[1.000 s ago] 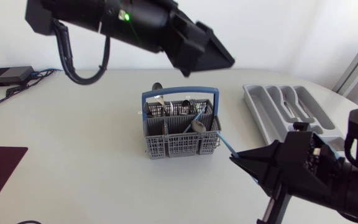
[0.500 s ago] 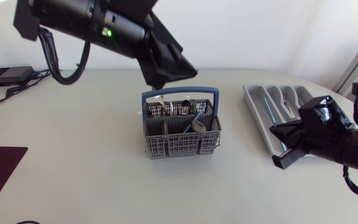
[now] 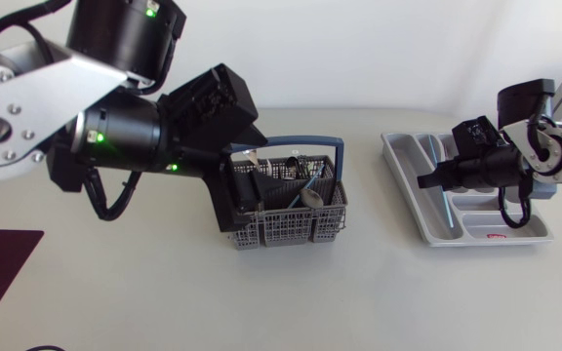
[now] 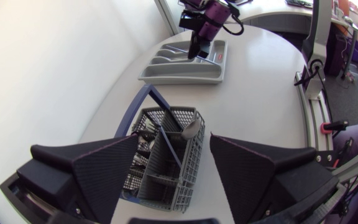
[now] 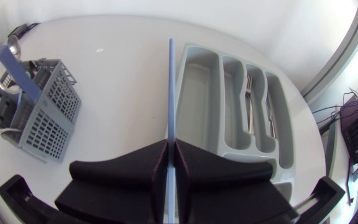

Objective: Sort the cutlery from the basket into the organizer compartments.

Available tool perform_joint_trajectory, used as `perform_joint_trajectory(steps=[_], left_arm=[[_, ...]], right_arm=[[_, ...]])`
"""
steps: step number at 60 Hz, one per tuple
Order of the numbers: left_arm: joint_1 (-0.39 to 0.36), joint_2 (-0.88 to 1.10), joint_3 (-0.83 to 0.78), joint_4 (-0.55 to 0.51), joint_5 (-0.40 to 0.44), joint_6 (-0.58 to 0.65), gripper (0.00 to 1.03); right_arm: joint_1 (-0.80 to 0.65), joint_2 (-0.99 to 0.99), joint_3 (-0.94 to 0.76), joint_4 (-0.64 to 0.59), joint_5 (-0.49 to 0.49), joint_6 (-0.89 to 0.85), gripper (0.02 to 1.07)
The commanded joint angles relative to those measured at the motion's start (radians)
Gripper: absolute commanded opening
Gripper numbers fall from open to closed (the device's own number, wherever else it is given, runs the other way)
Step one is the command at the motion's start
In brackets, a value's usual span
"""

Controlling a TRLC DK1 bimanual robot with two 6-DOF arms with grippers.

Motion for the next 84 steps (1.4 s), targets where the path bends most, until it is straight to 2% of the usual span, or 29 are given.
perform_joint_trajectory(steps=[1, 15, 28, 43, 50, 59, 64, 71, 84], left_arm=[[-0.024, -0.043, -0.076, 0.035, -0.019, 0.030, 0.80], [-0.050, -0.117, -0.221, 0.146, -0.057, 0.029, 0.80], [-0.050, -0.152, -0.309, 0.219, -0.068, 0.029, 0.80], [-0.043, -0.163, -0.358, 0.265, -0.068, 0.029, 0.79], [-0.041, -0.169, -0.370, 0.273, -0.068, 0.029, 0.79], [-0.041, -0.171, -0.393, 0.298, -0.068, 0.026, 0.79], [-0.041, -0.171, -0.404, 0.311, -0.068, 0.021, 0.79], [-0.041, -0.169, -0.413, 0.325, -0.068, 0.016, 0.79], [-0.040, -0.148, -0.438, 0.377, -0.069, 0.000, 0.80]], right_arm=[[-0.006, 0.091, 0.065, 0.008, 0.018, 0.061, 0.08], [-0.010, 0.283, 0.195, -0.008, 0.083, 0.119, 0.08], [-0.033, 0.439, 0.302, -0.061, 0.083, 0.147, 0.08], [-0.042, 0.520, 0.350, -0.074, 0.081, 0.153, 0.10], [-0.042, 0.517, 0.352, -0.076, 0.081, 0.155, 0.27], [-0.038, 0.459, 0.321, -0.081, 0.084, 0.148, 0.55], [-0.027, 0.384, 0.270, -0.062, 0.086, 0.130, 0.65], [0.007, 0.212, 0.172, -0.036, 0.057, 0.076, 0.65], [0.110, -0.104, 0.025, -0.067, -0.072, 0.010, 0.65]])
